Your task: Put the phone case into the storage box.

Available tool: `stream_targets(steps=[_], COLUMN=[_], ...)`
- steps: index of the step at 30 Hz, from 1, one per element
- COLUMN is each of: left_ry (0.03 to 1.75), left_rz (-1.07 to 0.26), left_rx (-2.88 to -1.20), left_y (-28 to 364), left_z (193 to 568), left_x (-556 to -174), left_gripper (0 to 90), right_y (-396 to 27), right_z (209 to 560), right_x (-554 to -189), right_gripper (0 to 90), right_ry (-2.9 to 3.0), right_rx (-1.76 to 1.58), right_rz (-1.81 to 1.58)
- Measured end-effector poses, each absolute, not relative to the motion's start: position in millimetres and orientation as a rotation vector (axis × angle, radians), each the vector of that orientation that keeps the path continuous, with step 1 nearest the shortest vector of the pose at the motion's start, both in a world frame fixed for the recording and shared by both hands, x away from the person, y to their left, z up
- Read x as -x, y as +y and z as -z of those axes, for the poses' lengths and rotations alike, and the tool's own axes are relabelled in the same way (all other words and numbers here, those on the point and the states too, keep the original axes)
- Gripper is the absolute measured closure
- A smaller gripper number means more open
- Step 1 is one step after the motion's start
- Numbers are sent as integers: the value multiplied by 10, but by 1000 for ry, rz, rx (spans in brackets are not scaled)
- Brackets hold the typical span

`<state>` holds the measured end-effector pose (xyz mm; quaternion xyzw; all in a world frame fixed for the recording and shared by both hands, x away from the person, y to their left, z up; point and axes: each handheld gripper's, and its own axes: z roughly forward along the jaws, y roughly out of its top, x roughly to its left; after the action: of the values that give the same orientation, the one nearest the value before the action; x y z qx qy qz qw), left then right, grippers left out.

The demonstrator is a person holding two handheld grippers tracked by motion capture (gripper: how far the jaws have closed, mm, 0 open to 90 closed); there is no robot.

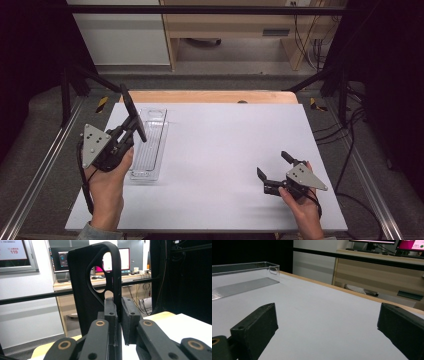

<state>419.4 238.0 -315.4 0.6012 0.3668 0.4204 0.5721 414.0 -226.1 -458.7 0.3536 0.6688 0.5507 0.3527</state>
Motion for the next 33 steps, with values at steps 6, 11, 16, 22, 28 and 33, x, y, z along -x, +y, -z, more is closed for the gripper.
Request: stream_targets(steps=[6,11,16,22,28,33], left_ry=[873,867,878,902,921,929], left_rz=[-985,-976,-982,-980,-997,-1005], left_rx=[-1409,-1409,-1410,-1402,-1412,-1428], left_y=[2387,2384,2369,2398,2412,2395], left_z=[3171,3176,3167,3128,3112,3095], left_x=[-4220,-4247,-4274,-4301,-4407,-4490], left_gripper=[832,832,832,831,832,831], right_y=[-2291,-2314,-2319,-2337,-2346,-2353], right_z=[4576,4572,4559,4578,4581,4590], right_x=[-4119,-4100,-4059,-4023,-3993,-3985], right_gripper=[29,38,42,68,44,39], right_ry=[1724,1717,1707,1706,1701,1705], right_rx=[-920,-930,-912,-897,-895,-897], right_rz=[-1425,-1429,-1427,-1427,-1426,-1426])
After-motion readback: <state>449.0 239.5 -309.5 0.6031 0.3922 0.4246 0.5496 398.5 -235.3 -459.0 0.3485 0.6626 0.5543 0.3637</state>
